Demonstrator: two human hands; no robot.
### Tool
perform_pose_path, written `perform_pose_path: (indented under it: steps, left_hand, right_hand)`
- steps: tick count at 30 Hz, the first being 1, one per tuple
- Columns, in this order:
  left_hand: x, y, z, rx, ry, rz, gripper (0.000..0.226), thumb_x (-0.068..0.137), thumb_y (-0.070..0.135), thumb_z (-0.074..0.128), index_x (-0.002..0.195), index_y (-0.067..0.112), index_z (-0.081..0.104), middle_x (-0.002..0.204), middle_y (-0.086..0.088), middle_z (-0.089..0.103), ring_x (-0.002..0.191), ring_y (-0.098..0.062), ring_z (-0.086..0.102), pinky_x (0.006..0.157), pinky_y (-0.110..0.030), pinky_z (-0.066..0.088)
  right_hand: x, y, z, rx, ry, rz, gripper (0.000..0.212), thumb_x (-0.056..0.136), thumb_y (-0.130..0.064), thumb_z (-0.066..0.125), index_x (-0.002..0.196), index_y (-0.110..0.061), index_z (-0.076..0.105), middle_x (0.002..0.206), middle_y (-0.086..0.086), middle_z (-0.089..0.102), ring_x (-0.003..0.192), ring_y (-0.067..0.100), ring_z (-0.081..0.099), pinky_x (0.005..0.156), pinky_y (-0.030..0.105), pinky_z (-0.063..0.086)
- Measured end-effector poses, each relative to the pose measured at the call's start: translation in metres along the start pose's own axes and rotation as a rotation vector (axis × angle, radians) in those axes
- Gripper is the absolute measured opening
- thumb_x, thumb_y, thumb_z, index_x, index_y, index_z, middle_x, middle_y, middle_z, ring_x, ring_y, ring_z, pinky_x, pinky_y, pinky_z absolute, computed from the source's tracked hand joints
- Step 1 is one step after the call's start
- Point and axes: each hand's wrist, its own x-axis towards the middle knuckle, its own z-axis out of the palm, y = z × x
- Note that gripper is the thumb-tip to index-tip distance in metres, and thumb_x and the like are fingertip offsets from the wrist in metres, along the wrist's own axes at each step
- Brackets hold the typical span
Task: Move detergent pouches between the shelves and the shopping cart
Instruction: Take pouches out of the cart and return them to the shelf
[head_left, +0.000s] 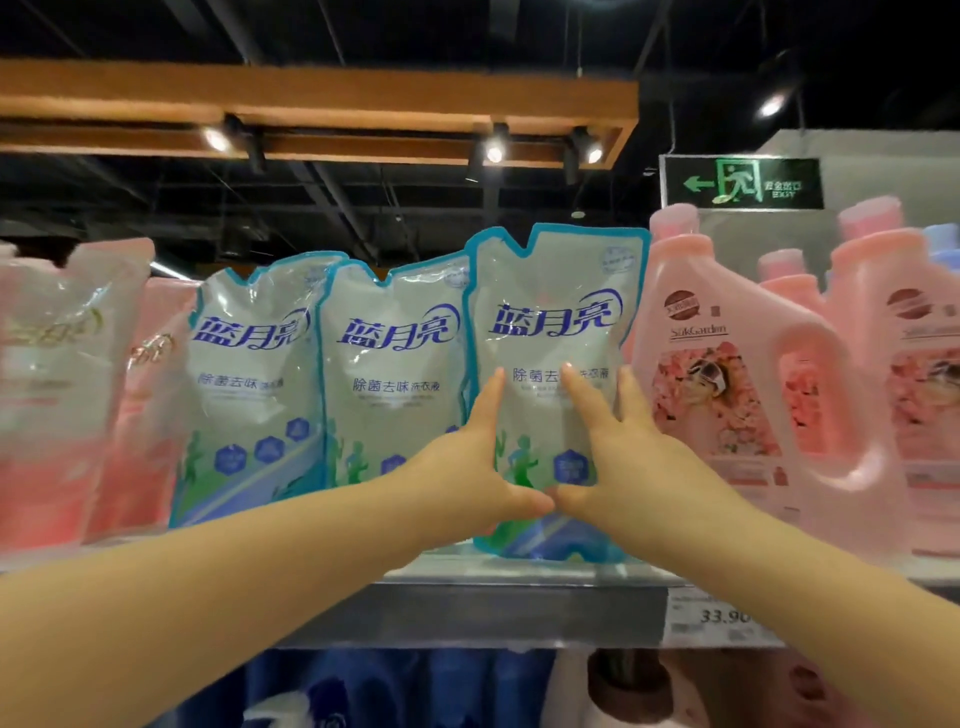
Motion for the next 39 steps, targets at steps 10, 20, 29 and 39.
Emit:
perform_pose_path:
  steps: [10,20,29,39]
  left_hand:
    - [0.01,-0.009,0.006,0.092,-0.035,-0.045,0.098,0.083,0.033,0.063,0.143,0.046,-0.013,0.114,-0.001,0.049,0.088,-0.011,0.048,0.068,-0.014,0.038]
    - [0.018,-0.016,-0.002,0.353,-0.081,0.073,0.087,0.089,0.029,0.053,0.147,0.034,-0.012,0.096,0.0,0.055,0.085,-0.012,0.054,0.075,-0.025,0.048]
    - [0.035,-0.051,-0.026,1.327,0.245,0.768,0.016,0.061,0.023,0.081,0.074,0.022,0.072,0.075,0.007,0.068,0.078,-0.021,0.064,0.069,-0.032,0.052]
    - [0.038,-0.037,-0.041,1.624,-0.256,0.546,0.044,0.093,0.051,0.038,0.135,0.041,0.042,0.151,0.016,0.028,0.145,-0.015,0.009,0.114,-0.055,0.003]
  right_hand:
    - [0.019,0.001,0.013,0.081,-0.052,0.069,0.102,0.083,-0.038,0.067,0.145,-0.042,-0.014,0.155,0.006,-0.025,0.131,0.033,0.043,0.103,0.037,0.042]
    - [0.028,0.007,0.022,0.037,-0.004,0.081,0.1,0.084,-0.039,0.066,0.145,-0.042,-0.012,0.155,0.007,-0.022,0.127,0.034,0.046,0.098,0.037,0.043]
    - [0.025,0.005,0.023,-0.042,0.06,0.058,0.097,0.084,-0.042,0.066,0.148,-0.037,-0.007,0.157,0.009,-0.011,0.139,0.038,0.022,0.11,0.043,0.028]
    - [0.018,0.005,0.024,-0.068,0.076,0.039,0.1,0.08,-0.043,0.069,0.148,-0.038,-0.003,0.157,0.005,-0.013,0.14,0.038,0.019,0.111,0.045,0.025]
